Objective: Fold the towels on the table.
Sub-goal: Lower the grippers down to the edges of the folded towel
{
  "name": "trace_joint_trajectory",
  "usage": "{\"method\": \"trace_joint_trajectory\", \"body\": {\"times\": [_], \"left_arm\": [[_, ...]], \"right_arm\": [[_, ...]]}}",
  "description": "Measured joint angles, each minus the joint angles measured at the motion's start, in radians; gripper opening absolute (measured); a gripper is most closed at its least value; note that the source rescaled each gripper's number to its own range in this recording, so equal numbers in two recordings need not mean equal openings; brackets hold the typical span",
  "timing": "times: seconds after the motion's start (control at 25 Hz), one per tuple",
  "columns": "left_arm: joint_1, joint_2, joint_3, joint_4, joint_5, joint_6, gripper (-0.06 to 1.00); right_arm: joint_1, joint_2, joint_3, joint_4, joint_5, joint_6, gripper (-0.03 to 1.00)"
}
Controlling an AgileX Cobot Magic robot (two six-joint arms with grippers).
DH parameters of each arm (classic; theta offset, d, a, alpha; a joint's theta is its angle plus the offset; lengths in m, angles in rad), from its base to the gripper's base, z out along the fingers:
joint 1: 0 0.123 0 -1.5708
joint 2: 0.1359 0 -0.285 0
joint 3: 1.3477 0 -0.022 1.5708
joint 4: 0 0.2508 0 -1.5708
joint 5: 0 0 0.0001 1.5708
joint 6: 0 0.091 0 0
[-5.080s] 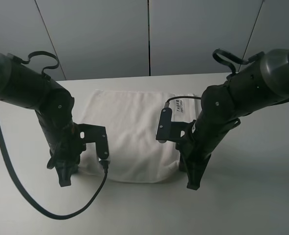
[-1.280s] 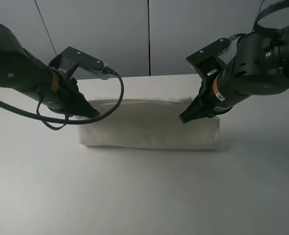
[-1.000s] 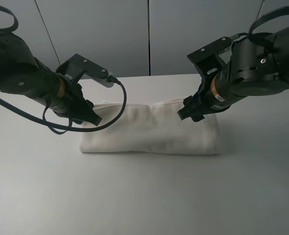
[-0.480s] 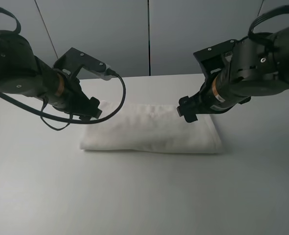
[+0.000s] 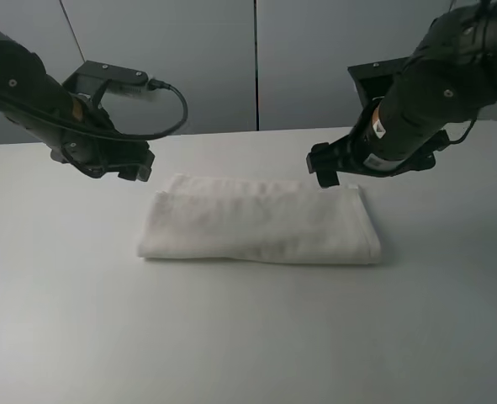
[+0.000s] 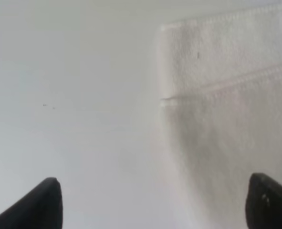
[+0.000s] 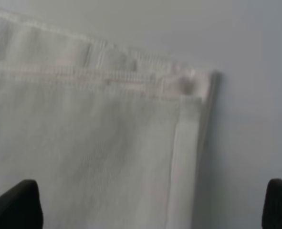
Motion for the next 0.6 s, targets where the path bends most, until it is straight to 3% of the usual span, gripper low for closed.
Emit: {"method": "trace_joint_trajectory", "body": {"times": [0.12,0.24,0.44,0.6], "left_arm": [[0.032,0.040,-0.077,-0.109,0.085,0.141,0.98],[0.037,0.132,-0.155,-0.142,0.185,0.210,0.98],[0.037,0.270,-0.261,-0.151,0.267,0.228,0.98],[0.037,0.337,-0.314,-0.133,0.307,0.231,0.98]], "right_arm": [[-0.023,0.007,-0.060,0.085,0.046,-0.099,1.00],[-0.027,0.045,-0.113,0.154,0.116,-0.179,1.00],[-0.027,0.158,-0.188,0.223,0.218,-0.255,1.00],[-0.043,0.230,-0.227,0.261,0.243,-0.270,1.00]]}}
